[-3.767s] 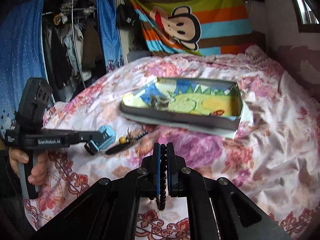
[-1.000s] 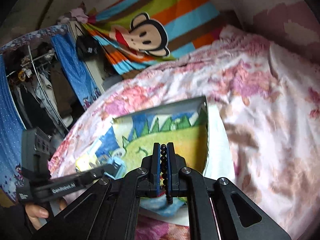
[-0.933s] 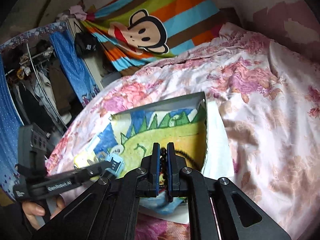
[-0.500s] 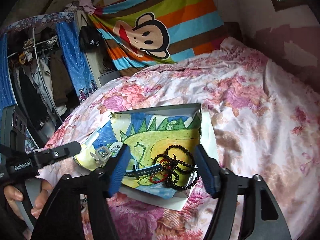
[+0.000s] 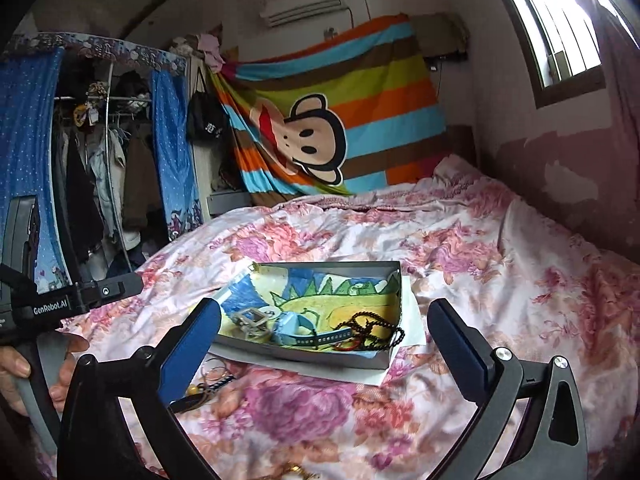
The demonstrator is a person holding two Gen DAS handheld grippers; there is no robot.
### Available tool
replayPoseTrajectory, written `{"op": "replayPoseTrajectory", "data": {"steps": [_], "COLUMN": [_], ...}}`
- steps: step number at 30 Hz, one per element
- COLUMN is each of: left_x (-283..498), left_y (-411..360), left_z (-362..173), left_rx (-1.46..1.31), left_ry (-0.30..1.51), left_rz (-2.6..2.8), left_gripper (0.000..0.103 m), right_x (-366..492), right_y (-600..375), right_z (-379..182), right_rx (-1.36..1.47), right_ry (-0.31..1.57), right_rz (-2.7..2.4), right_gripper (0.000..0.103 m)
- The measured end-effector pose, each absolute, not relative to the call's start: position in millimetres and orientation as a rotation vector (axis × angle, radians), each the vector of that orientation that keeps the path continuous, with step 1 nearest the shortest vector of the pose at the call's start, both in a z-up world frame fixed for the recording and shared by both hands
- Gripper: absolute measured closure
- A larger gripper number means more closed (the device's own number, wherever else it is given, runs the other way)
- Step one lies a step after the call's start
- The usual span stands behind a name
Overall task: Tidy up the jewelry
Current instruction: 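Withdraw both tools from the tray, then move the right tool toward the gold chain on the bed cover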
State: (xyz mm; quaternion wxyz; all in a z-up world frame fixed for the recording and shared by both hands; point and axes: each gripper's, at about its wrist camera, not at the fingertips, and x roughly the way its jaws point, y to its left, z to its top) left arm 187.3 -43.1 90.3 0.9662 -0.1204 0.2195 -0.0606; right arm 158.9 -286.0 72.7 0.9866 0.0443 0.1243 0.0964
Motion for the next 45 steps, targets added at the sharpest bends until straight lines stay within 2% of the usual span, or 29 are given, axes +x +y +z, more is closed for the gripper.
{"op": "replayPoseTrajectory", "data": {"steps": [9, 23, 45], "left_x": [103, 44, 65], "left_y": [-18, 1, 3], "left_z": [84, 27, -9], "left_rx": [-0.164, -0.084, -0.075], "left_ry": [0.364, 0.439, 0.636], "left_rz": [-0.089, -0.087, -0.083], "left_gripper": [0.0, 0.0, 0.0], "right_x": [80, 41, 85], "right_y": [-264, -254, -242], "right_z": [69, 19, -30], "right_rx": [0.051, 0.039, -0.004], "right_ry": [0.206, 0.382, 0.662], "right_rz": [0.185, 0.178, 0.145], "right_gripper": [0.002, 0.002, 0.002]}}
